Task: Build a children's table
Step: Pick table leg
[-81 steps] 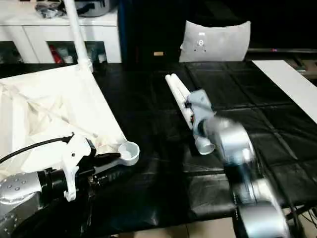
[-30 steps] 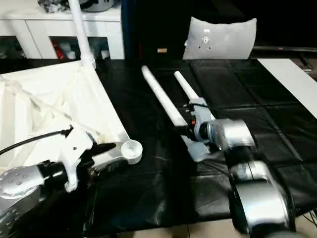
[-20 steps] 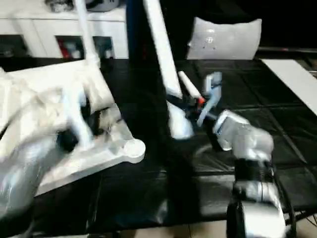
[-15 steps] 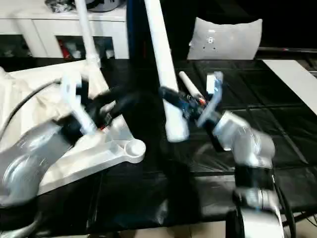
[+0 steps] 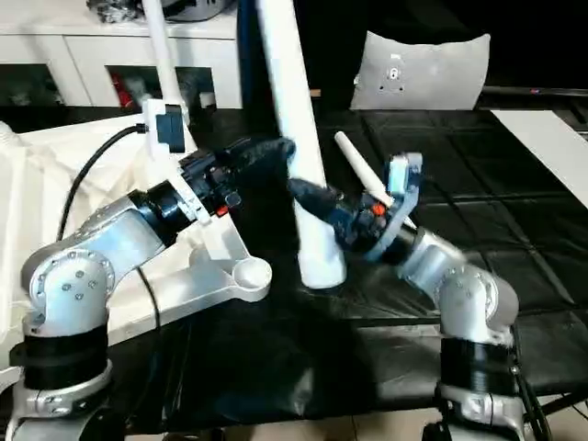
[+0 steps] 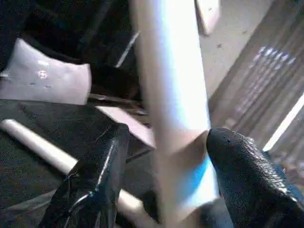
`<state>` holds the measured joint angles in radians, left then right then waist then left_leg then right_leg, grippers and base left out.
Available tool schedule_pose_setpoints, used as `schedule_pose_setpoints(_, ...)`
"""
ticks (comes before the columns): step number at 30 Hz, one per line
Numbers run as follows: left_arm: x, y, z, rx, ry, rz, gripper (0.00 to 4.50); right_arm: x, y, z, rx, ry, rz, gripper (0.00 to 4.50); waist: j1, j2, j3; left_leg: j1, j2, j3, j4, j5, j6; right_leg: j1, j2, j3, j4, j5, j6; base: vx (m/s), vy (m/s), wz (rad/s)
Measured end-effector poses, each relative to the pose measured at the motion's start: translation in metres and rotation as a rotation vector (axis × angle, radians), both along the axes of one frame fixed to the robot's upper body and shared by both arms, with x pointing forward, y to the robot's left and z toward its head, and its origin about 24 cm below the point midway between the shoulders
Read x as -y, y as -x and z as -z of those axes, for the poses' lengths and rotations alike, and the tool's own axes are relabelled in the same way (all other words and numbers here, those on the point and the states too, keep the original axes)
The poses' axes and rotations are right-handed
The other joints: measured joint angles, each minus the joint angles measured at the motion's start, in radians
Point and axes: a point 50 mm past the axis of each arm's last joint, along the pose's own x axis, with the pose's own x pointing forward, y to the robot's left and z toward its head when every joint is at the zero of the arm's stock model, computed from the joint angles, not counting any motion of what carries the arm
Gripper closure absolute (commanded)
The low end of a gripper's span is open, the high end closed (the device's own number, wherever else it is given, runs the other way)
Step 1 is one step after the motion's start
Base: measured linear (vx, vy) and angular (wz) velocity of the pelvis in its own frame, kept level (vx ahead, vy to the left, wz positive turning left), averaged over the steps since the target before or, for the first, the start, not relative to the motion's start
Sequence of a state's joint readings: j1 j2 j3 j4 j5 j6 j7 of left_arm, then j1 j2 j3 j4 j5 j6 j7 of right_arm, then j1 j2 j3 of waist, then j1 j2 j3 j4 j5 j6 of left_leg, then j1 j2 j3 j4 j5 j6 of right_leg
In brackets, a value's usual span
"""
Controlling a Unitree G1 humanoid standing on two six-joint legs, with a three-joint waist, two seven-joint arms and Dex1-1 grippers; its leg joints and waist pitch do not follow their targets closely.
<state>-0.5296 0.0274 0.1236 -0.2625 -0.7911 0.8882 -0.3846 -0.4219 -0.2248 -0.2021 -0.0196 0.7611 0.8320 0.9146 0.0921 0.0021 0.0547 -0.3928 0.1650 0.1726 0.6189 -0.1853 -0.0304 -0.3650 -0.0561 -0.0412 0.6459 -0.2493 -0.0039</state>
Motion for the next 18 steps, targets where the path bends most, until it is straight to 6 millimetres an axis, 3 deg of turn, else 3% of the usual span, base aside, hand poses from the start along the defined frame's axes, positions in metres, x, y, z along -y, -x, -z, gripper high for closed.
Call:
schedule_pose_setpoints(8,-0.006,0.003,0.011,0.012,-0.098,-0.056,1.06,-0.018,0.0,0.003,0.109,0.168,0.112,2.65,-0.002,0.001,0.001,0.0,0.0,0.0,-0.004,0.0,-0.001,-0.001,0.0,0.0,-0.002,0.0,0.001,0.0,0.0,0.0)
schedule_pose_setpoints(11,-0.005,0.0,0.011,0.042,-0.12,-0.137,1.76,-0.027,-0.003,0.003,0.196,0.261,0.183,2.65,-0.002,0.001,0.001,-0.001,0.0,0.0,-0.005,0.001,-0.001,-0.001,0.0,0.0,-0.004,0.0,0.002,0.0,0.0,0.0)
schedule_pose_setpoints(12,-0.005,-0.002,0.01,0.04,-0.112,-0.169,1.44,-0.029,-0.004,0.002,0.223,0.271,0.203,2.65,-0.003,0.001,0.001,-0.001,0.0,0.0,-0.006,0.001,-0.001,-0.001,0.0,0.0,-0.005,0.0,0.002,0.0,0.0,0.0)
schedule_pose_setpoints(14,-0.004,-0.005,0.006,0.035,-0.052,-0.252,1.55,-0.035,-0.006,0.001,0.269,0.295,0.27,2.65,-0.004,0.001,0.001,-0.001,-0.001,0.0,-0.007,0.001,-0.001,-0.001,0.0,0.0,-0.007,0.0,0.002,0.0,0.0,0.0)
schedule_pose_setpoints(15,-0.004,-0.005,0.005,0.038,-0.044,-0.275,2.2,-0.038,-0.006,0.002,0.288,0.308,0.286,2.65,-0.003,0.001,0.001,-0.001,-0.001,0.0,-0.008,0.001,-0.001,-0.001,0.0,0.0,-0.007,0.0,0.002,0.0,0.0,0.0)
schedule_pose_setpoints(18,-0.002,-0.006,0.007,0.025,-0.042,-0.323,1.9,-0.044,-0.005,0.006,0.351,0.348,0.334,2.65,-0.004,0.001,0.001,-0.001,-0.001,0.0,-0.011,0.001,-0.001,-0.001,0.0,-0.001,-0.009,0.0,0.002,0.0,0.0,0.0)
